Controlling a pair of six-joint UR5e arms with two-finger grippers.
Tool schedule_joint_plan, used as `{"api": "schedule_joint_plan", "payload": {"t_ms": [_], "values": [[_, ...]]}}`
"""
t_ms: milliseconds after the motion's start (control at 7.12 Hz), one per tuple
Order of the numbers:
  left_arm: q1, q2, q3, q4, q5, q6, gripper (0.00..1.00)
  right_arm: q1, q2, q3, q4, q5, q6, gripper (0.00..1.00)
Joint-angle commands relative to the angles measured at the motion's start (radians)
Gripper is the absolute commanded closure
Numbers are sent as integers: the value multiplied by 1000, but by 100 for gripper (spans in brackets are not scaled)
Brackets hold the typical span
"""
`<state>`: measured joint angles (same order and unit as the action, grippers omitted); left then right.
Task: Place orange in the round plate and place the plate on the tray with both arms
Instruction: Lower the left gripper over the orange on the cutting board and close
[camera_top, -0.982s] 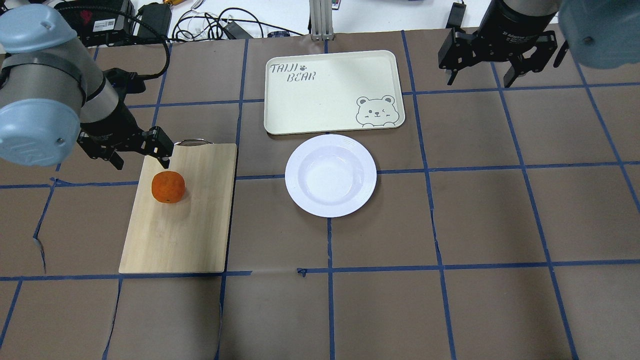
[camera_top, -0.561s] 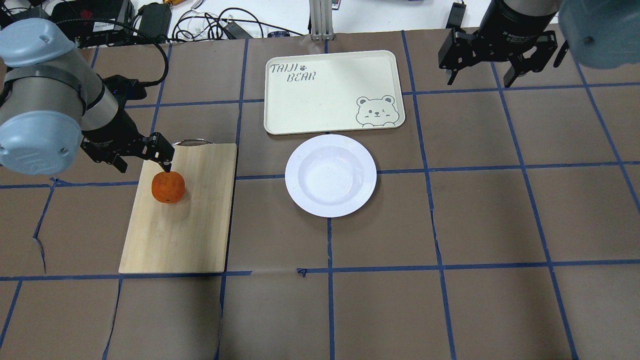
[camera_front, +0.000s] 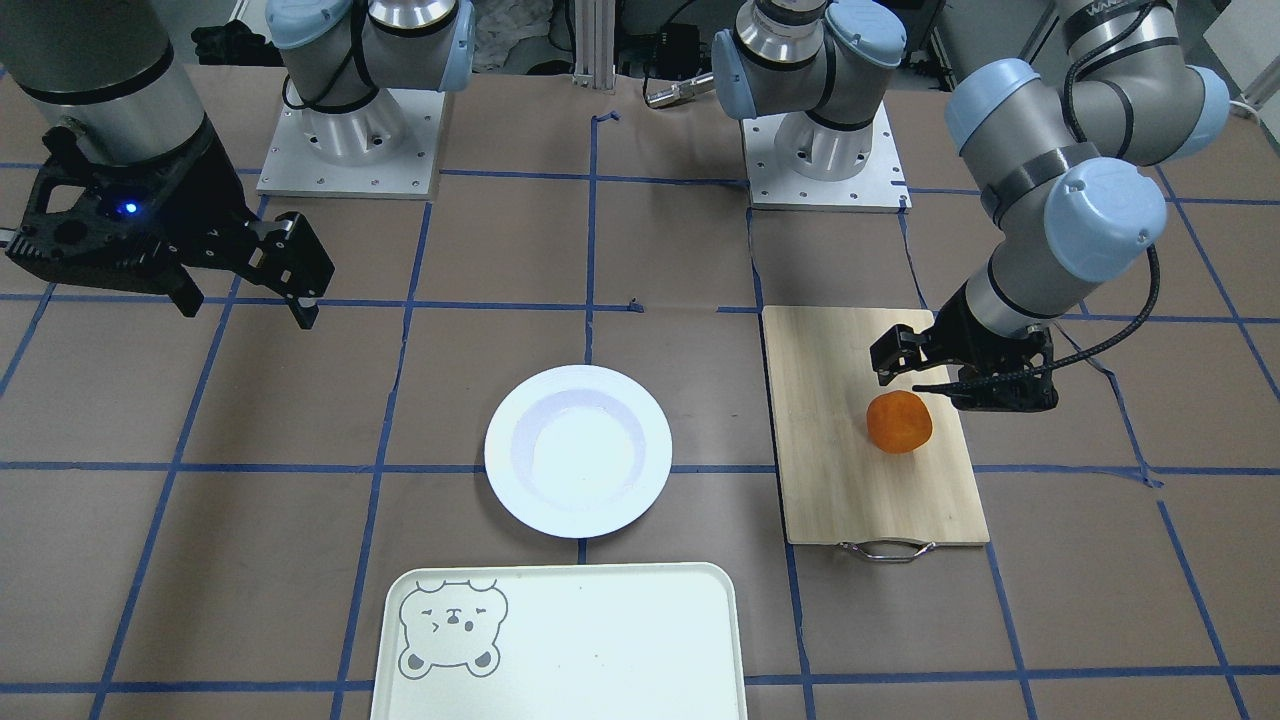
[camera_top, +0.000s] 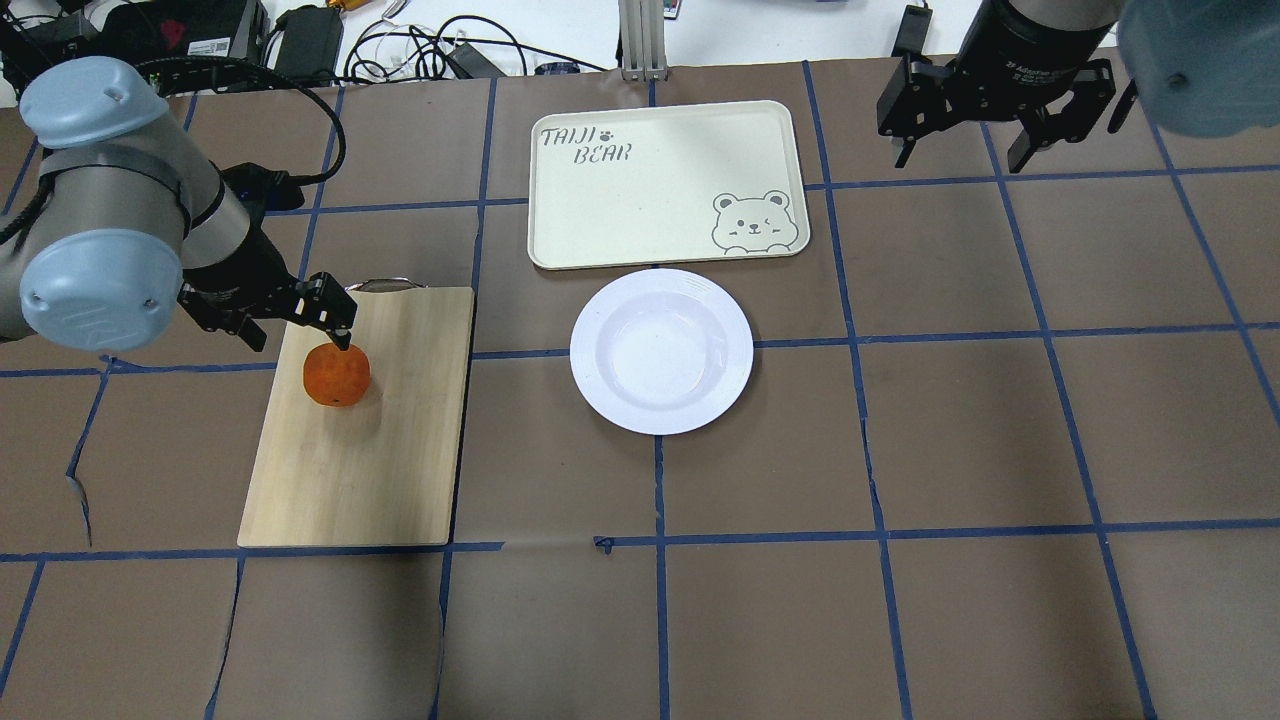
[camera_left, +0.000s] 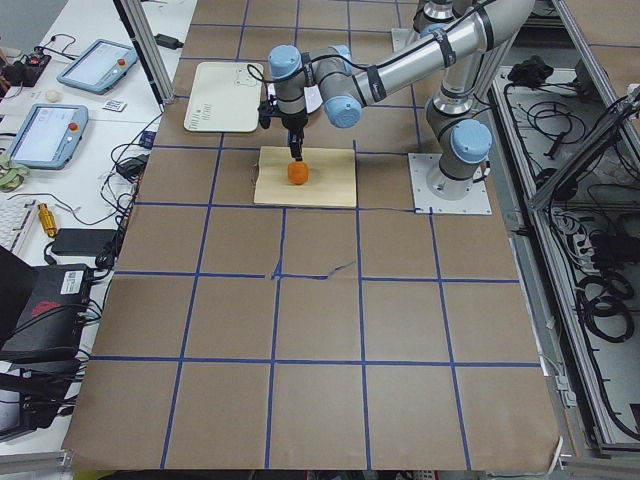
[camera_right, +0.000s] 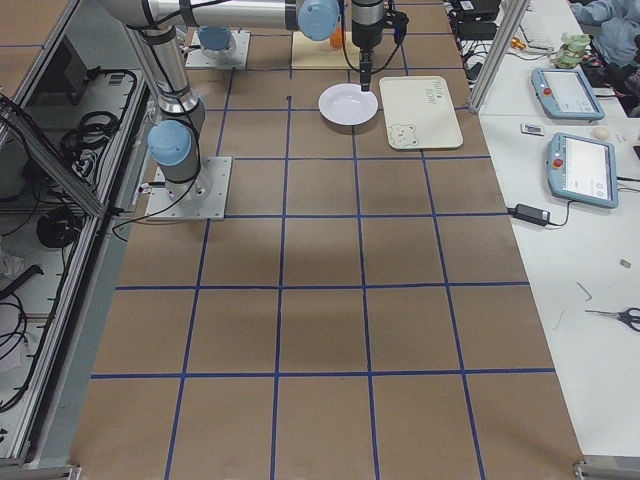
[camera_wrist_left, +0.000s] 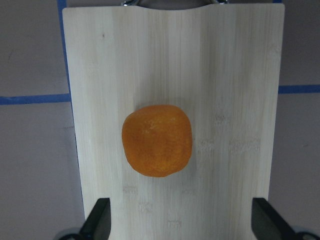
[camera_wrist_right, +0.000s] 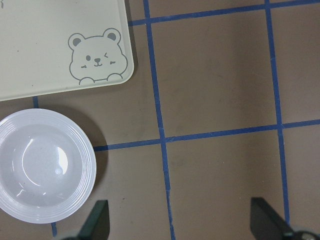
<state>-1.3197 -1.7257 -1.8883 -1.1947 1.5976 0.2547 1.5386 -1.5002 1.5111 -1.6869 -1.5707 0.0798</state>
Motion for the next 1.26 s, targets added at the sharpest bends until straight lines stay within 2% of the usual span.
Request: {"api": "schedule_joint_plan", "payload": {"t_ms": [0,421,561,702,842,982,1123], "values": [[19,-73,-21,111,1,0,0,0,0,0,0,0,0,0],[19,-138,-25,153,-5,-5,0,0,1,1,3,1,2,0],[19,-150,-32,153,-5,1,8,-2,3,1,6,1,3,0],[19,-158,-37,141,-5,3,25,-2,3,1,6,1,2,0],[19,-163,-35,139,-2,3,77,-2,3,1,6,0,2,0],[17,-158,-31,136,-1,1,100,-2,3,1,6,3,2,0],[16,-147,-22,115,-1,-12,100,0,5,4,4,1,3,0]]}}
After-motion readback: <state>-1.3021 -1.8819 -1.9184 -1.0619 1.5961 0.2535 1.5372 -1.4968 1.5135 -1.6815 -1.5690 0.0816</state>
